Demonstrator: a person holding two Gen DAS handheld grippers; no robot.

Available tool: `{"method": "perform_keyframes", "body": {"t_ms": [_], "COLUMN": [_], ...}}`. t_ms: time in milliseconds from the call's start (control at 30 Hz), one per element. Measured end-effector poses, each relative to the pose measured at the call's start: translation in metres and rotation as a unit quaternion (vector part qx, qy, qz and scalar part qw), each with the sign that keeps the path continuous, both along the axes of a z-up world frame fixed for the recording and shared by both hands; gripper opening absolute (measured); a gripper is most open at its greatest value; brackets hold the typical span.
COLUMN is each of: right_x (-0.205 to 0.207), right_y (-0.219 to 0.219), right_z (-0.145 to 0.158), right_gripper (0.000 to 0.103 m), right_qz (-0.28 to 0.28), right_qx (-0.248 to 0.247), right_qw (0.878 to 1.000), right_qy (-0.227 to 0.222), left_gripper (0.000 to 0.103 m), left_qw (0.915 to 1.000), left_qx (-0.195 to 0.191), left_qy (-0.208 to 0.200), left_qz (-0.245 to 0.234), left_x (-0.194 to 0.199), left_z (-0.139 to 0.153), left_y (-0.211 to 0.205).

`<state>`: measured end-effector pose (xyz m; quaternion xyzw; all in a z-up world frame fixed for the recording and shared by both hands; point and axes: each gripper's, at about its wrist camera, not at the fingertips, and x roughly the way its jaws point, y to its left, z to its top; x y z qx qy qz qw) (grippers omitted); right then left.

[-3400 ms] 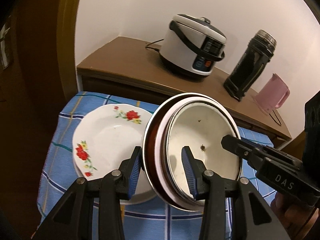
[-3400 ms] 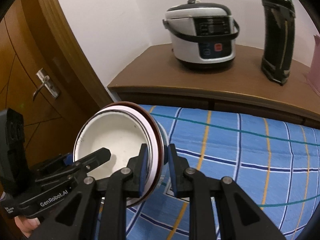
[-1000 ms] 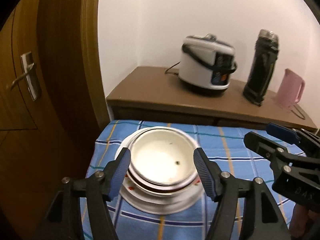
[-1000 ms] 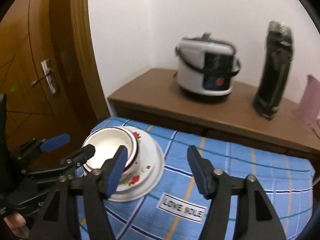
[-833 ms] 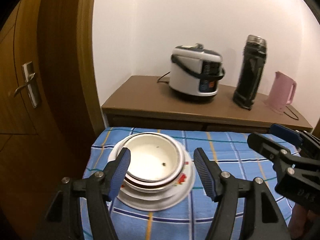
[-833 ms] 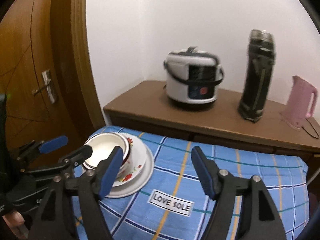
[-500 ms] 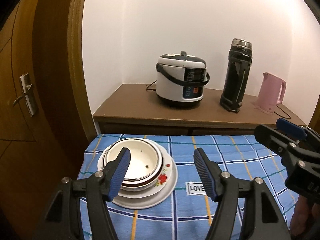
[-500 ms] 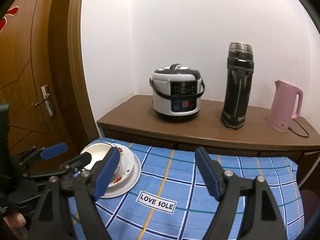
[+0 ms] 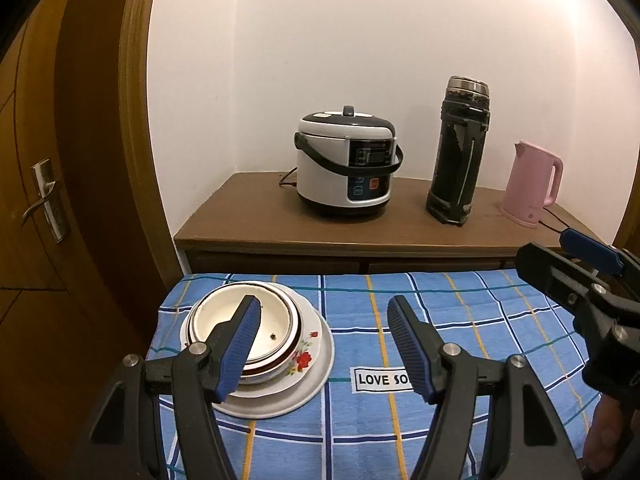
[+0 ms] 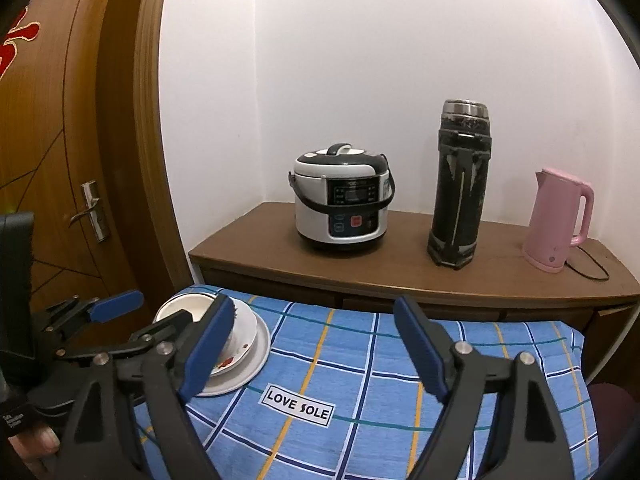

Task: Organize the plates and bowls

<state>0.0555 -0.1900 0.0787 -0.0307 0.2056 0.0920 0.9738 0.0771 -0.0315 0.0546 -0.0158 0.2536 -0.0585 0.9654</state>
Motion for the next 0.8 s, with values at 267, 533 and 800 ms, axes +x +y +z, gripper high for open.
{"method": "perform_keyframes", "body": {"t_ms": [267, 533, 800], "right_x": [-0.003, -0.005, -0.010], "right_y": [-0.009, -0.019, -0.031], "right_z": [0.002, 0.003, 0.004], "right_gripper": [0.086, 0.089, 0.091], "right_qz": [-0.005, -0.011, -0.021], "right_qx": [0.004, 0.005, 0.006], "right_qw": [1.000, 1.000, 1.000], "right_qy": [-0.003, -0.008, -0.013], "left_gripper": [0.068, 0.068, 0.068], "left_qw": [1.0000, 0.9998, 0.9994], "left_qx": [0.001, 0.014, 0.021], "left_qy": [-0.002, -0.005, -0.009], "left_qz": [-0.006, -0.014, -0.025], "left_x": [-0.001, -0.002, -0.004], "left_z": [0.002, 0.003, 0.009], "left_y": [-0.008, -0.020, -0.031]}}
